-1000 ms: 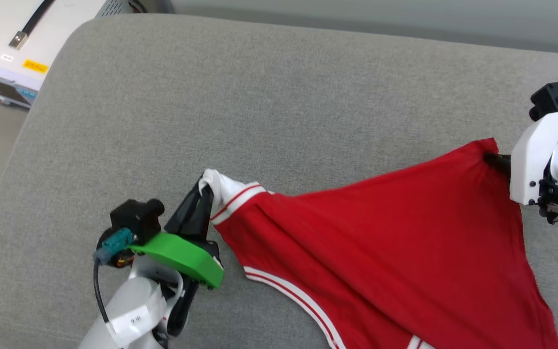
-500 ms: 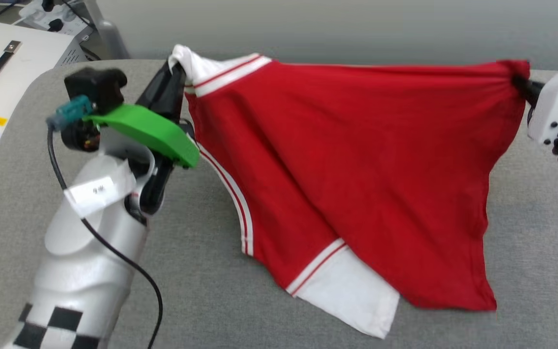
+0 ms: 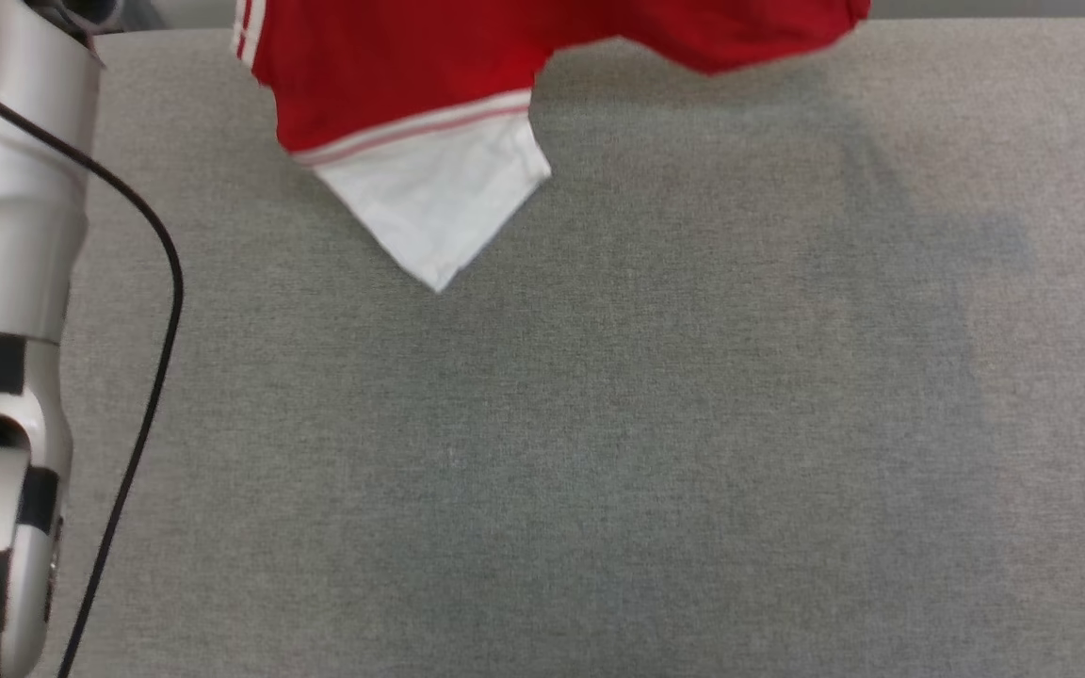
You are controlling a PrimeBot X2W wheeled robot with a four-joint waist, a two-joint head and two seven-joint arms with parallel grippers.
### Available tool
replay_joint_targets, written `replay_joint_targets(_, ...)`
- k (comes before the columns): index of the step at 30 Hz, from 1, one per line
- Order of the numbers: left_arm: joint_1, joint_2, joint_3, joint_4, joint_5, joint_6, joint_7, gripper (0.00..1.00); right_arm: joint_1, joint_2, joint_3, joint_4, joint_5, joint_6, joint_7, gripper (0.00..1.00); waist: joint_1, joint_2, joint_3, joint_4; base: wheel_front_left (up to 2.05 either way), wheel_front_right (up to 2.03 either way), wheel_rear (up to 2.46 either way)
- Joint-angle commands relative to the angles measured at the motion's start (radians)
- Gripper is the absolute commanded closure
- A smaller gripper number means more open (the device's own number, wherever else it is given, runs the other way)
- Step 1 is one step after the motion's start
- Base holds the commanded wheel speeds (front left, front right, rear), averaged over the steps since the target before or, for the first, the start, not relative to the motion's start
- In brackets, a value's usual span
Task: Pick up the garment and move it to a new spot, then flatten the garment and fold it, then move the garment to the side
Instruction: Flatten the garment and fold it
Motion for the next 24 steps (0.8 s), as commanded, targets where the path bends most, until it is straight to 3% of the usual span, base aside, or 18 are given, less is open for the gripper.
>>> replay_joint_targets(1, -0.046, 0.017, 0.006, 0.024, 0.008, 0.0, -0.004, 1.0, -0.041, -0.002, -0.016, 0.02, -0.031, -0.002, -0.017, 1.0, 0.0, 0.0, 0.074, -0.032, 0.0, 0.0, 0.0)
replay_joint_targets(12, -0.298, 0.025, -0.002, 0.169, 0.025, 0.002, -0.007, 1.0, -0.298, 0.068, -0.081, 0.14, -0.16, -0.002, -0.123, 1.0, 0.0, 0.0, 0.251, -0.041, 0.0, 0.0, 0.0)
replay_joint_targets(18, -0.314, 0.003, -0.013, 0.257, 0.01, -0.01, -0.032, 1.0, -0.314, 0.096, -0.074, 0.262, -0.186, -0.002, -0.188, 1.0, 0.0, 0.0, 0.317, -0.038, 0.0, 0.0, 0.0)
replay_joint_targets(24, -0.237, -0.031, -0.017, 0.297, -0.035, -0.024, -0.061, 1.0, -0.243, 0.088, -0.03, 0.315, -0.154, -0.002, -0.229, 1.0, 0.0, 0.0, 0.316, -0.019, 0.0, 0.0, 0.0)
